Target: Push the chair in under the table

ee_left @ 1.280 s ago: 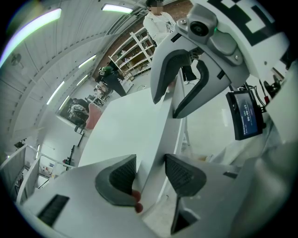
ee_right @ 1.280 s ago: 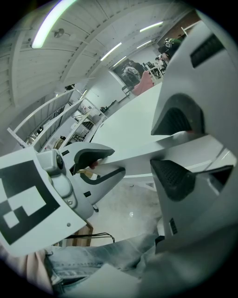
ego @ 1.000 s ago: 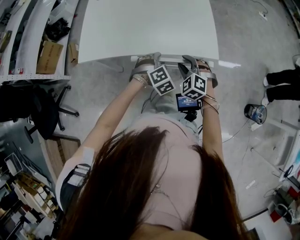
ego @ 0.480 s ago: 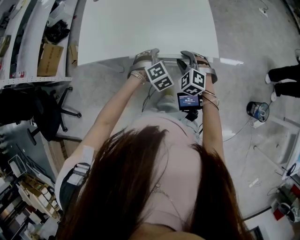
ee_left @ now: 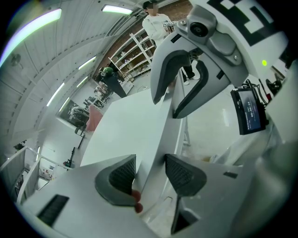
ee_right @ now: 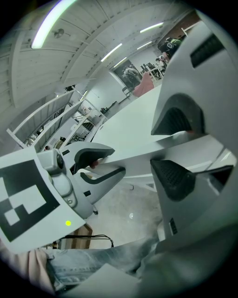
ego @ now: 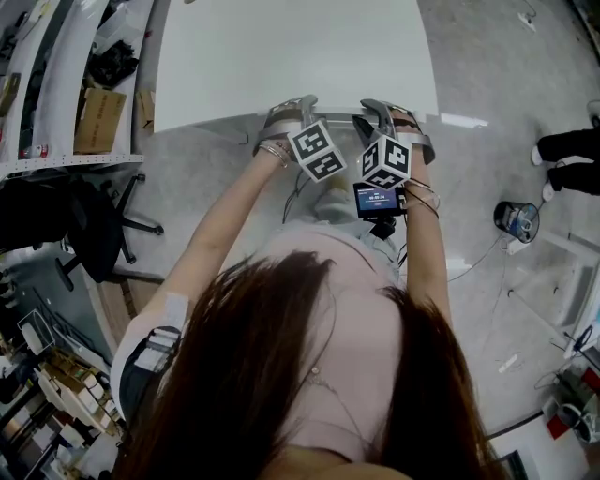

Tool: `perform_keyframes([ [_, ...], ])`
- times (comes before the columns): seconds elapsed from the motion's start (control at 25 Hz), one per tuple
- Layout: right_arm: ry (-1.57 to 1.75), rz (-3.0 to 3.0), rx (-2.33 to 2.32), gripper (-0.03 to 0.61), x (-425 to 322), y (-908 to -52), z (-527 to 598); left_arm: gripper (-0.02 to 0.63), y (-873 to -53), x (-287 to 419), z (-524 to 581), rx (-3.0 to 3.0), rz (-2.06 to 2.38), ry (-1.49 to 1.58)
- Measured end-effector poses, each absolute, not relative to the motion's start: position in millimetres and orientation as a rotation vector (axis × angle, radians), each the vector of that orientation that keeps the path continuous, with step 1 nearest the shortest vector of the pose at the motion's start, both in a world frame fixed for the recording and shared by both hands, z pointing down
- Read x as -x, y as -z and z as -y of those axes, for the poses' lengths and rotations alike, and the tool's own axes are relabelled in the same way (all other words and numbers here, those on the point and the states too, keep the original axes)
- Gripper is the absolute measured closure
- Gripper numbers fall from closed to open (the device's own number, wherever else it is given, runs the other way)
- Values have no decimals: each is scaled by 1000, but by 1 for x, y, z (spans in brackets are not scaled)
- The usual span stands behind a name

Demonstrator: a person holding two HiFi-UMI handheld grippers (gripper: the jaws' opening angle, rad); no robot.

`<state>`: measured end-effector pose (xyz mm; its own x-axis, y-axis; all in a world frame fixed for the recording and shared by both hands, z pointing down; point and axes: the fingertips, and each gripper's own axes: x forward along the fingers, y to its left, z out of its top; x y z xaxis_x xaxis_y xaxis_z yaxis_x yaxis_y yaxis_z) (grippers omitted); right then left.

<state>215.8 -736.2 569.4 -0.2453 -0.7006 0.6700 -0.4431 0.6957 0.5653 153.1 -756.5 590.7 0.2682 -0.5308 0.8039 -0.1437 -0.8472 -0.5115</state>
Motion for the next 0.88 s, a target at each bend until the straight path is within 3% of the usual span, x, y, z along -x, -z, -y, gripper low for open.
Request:
perform_keyframes([
  [0.88,221,1935,-1018,434,-236,-542,708,414,-545,-152,725,2522,-818,1386],
])
